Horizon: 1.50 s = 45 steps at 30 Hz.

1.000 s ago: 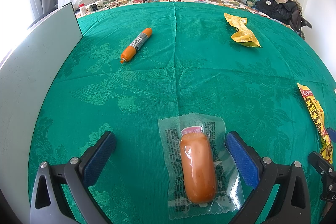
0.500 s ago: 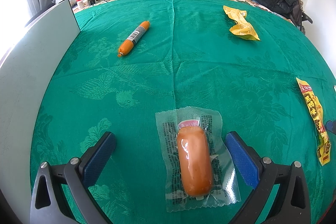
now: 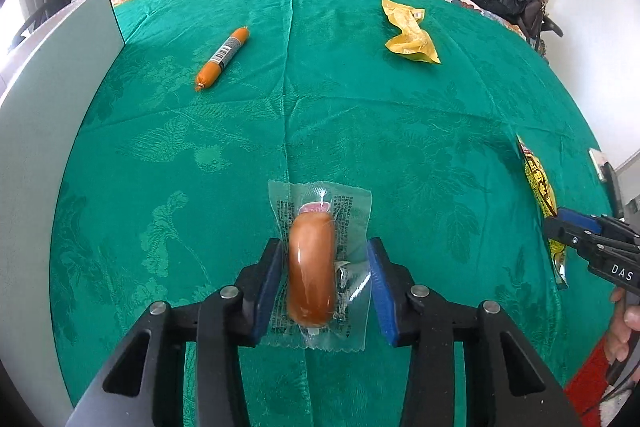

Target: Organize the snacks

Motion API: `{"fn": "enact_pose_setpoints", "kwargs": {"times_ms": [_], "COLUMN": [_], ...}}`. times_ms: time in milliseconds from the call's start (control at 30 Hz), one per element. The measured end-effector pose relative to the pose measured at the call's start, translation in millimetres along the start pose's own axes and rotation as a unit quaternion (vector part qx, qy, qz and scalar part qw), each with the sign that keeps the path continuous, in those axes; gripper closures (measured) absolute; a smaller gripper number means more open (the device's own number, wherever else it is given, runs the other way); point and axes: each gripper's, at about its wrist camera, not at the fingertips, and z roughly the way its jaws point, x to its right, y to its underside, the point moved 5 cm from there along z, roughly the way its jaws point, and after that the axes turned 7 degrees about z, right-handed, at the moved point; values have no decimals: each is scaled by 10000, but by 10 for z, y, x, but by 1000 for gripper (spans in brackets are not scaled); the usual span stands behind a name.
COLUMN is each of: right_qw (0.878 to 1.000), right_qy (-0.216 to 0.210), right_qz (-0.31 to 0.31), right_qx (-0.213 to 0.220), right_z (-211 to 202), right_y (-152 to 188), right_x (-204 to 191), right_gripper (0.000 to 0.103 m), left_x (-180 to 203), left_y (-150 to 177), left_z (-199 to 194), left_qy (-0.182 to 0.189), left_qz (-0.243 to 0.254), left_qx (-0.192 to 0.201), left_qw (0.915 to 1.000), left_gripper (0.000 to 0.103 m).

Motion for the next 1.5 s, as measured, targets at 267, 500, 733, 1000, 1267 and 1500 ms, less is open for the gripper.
{"fn": "enact_pose_setpoints", "kwargs": {"times_ms": [267, 500, 733, 1000, 1267, 1500], "right_qw": [9709, 9631, 9407, 9229, 9479, 9702], "right_qy": [-1688, -2452, -3385, -3564, -2469, -279], "right_qz": [1683, 1070, -216, -1458, -2008, -2276], "right_qx": [248, 286, 62, -42, 116, 780], "right_z": [-573, -926, -1235, -1111, -646, -141], "right_y": [91, -126, -237, 34, 241, 150], "right_x": [282, -808, -2730, -4444, -3888, -1850], "right_gripper": [61, 60, 59, 52, 31, 31], "left_x": [-75, -600, -1864, -3069, -2984, -1825], "left_y": [232, 207, 487, 1106, 1441, 726], "left_z": [-664, -1724, -2406, -2361, -2294, -2254], "left_qy": [764, 955, -57, -1829, -2407, -1674], "left_qz": [-609, -1154, -1804, -2238, -2362, -1648], "left_qx": [570, 1490, 1810, 1171, 1270, 1967], "left_qw": [9936, 9774, 9668, 9501, 9328, 9519], "left_gripper": [62, 61, 61, 45, 16, 2]}}
